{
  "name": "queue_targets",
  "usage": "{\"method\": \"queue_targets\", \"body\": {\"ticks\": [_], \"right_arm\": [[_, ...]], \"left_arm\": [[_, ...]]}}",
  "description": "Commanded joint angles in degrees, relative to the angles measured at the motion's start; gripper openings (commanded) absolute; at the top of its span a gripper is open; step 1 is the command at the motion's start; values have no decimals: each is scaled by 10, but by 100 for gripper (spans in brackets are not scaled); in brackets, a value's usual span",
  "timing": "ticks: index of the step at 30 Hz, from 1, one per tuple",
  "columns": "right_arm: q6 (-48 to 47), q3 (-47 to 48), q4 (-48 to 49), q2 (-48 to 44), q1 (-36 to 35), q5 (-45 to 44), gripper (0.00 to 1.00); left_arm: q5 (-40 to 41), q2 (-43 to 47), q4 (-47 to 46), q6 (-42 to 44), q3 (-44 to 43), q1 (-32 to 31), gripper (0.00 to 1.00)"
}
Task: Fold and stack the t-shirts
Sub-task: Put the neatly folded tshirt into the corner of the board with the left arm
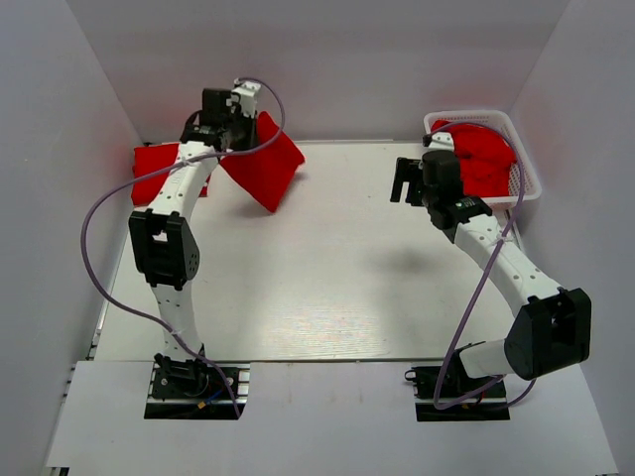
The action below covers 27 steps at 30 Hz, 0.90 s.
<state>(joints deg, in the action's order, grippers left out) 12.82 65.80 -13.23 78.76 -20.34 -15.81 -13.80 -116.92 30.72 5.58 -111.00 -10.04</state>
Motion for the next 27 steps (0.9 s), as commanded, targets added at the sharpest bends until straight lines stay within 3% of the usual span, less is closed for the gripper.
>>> {"method": "queue_targets", "body": {"ticks": [1,6,27], "right_arm": [[-1,-5,1,-17,2,-40,90],[-2,0,-7,-12,2,-58,90],[8,46,-22,40,1,-31,90]], "left_arm": [[36,-21,102,60,-98,28,0],[55,-49,124,73,-160,58,0],[44,-68,87,84,-203,160,0]]}}
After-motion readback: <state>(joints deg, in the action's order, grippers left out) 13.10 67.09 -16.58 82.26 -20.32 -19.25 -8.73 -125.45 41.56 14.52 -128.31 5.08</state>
